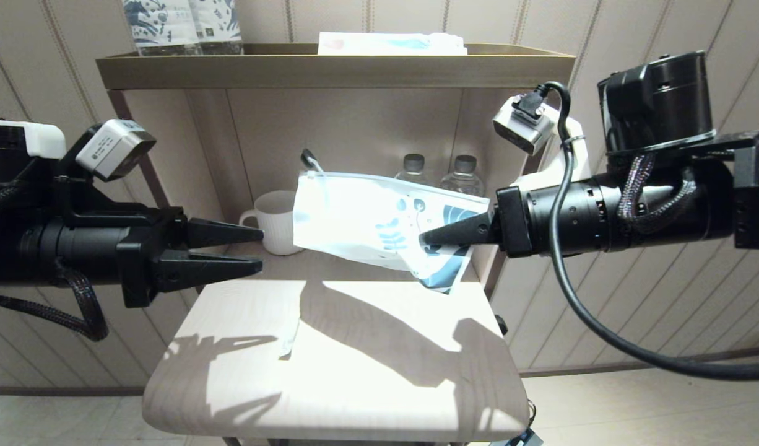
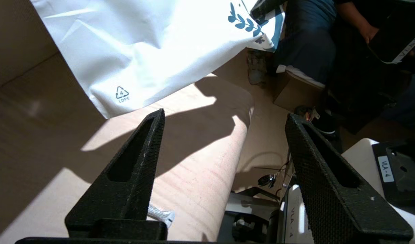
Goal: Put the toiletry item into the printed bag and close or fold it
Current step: Hand it to the other hand
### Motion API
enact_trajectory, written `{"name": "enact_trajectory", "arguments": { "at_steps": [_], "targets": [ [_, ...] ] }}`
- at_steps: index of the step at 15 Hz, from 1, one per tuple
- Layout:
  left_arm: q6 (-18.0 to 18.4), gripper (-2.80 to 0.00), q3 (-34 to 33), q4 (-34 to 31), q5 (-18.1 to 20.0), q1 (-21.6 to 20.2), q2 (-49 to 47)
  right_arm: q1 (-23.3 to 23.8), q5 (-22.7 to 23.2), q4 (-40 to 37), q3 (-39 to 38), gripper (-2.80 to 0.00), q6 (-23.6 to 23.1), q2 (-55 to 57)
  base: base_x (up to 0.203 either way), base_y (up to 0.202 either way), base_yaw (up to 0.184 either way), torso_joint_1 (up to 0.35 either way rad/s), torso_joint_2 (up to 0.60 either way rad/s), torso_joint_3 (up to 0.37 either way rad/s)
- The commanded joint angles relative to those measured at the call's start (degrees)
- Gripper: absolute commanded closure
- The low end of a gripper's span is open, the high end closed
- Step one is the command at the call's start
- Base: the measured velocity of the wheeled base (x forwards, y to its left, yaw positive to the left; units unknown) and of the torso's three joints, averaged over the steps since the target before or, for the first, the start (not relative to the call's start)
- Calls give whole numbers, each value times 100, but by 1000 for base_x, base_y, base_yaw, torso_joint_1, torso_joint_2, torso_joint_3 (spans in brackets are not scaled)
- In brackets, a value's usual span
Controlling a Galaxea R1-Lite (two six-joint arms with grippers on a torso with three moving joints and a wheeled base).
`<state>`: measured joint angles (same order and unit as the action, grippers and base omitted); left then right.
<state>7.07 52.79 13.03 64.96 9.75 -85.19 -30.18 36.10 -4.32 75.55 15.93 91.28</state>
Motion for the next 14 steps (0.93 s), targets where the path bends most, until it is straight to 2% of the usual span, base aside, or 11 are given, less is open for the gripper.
{"name": "enact_trajectory", "arguments": {
  "at_steps": [1,4,8,14],
  "targets": [
    [14,-280,-5,15,34,0,-77,-80,20,1,-115,0,-102,-127,0,0,0,0,0,0],
    [31,-280,12,29,34,-8,-215,-266,20,-7,-493,0,-777,-359,0,0,0,0,0,0],
    [75,-280,-15,129,34,-8,-359,-596,11,-297,-664,0,-1218,-629,0,0,0,0,0,0],
    [169,-280,-84,129,77,0,-391,-804,20,-298,-701,0,-1268,-726,0,0,0,0,0,0]
  ]
}}
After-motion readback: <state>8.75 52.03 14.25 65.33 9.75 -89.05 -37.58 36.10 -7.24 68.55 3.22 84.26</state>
